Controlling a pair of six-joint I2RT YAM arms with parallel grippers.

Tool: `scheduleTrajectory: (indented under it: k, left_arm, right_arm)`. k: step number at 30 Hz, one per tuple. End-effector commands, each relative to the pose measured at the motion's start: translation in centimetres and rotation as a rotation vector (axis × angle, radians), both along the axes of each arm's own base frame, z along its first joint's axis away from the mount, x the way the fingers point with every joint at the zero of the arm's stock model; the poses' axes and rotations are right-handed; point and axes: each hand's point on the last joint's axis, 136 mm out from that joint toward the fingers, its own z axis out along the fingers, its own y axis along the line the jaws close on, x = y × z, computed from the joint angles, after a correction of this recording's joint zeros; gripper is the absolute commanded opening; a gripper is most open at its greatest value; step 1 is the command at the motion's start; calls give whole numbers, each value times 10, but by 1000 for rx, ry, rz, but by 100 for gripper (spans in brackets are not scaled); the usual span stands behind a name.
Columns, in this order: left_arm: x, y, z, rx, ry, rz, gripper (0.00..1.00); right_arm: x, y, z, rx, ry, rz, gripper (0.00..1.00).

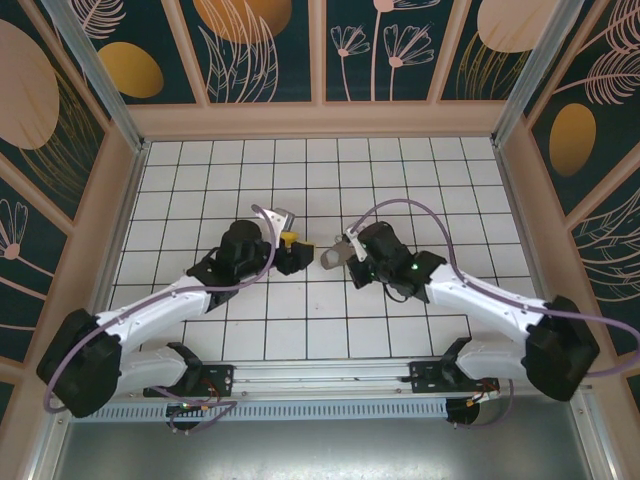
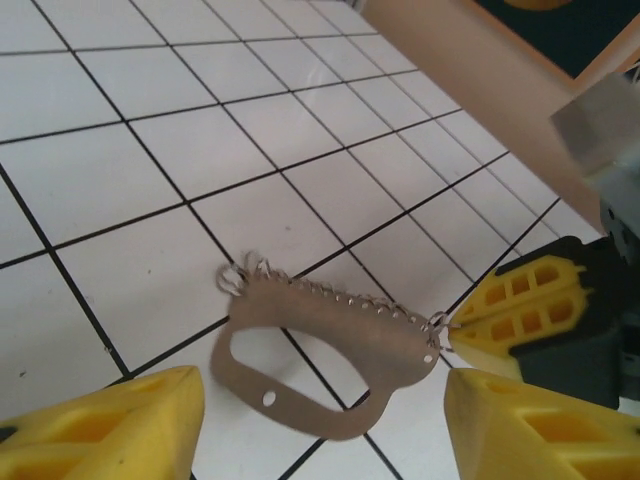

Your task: Put the keys on the keyring

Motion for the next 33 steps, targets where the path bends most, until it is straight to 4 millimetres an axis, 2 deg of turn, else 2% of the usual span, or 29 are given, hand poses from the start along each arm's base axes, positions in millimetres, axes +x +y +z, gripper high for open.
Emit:
scheduleTrajectory:
  k: [1,6,9,11,14,17,20,25,33]
  left_arm:
    - [-10,0,36,-31,-54,-37,61]
    - [-27,13,62,-61,-106,-42,57]
    - [-44,12,73,-104,-132,-111,47]
    - [-60,10,83,-144,-160,-182,43]
    - [-79,10,99,-216,-219,-256,43]
    - [-101,9,119,-304,-306,-346,49]
    - [-124,10,134,-370,-397,-442,48]
    - [-146,10,142,-399,-459,-552,43]
    - [-156,2,132,-308,-532,-589,49]
  right_arm:
    - [-11,28,33,132,-152,172,0]
    - [-39,53,78,335,-256,389,0]
    - [-59,60,106,461,-316,498,0]
    - [-72,61,123,535,-348,565,0]
    - [-90,61,143,624,-379,655,0]
    - [-105,57,161,702,-421,717,0]
    - [-114,52,172,767,-455,757,0]
    - [-124,50,177,803,-478,817,0]
    - [-132,44,180,818,-486,892,0]
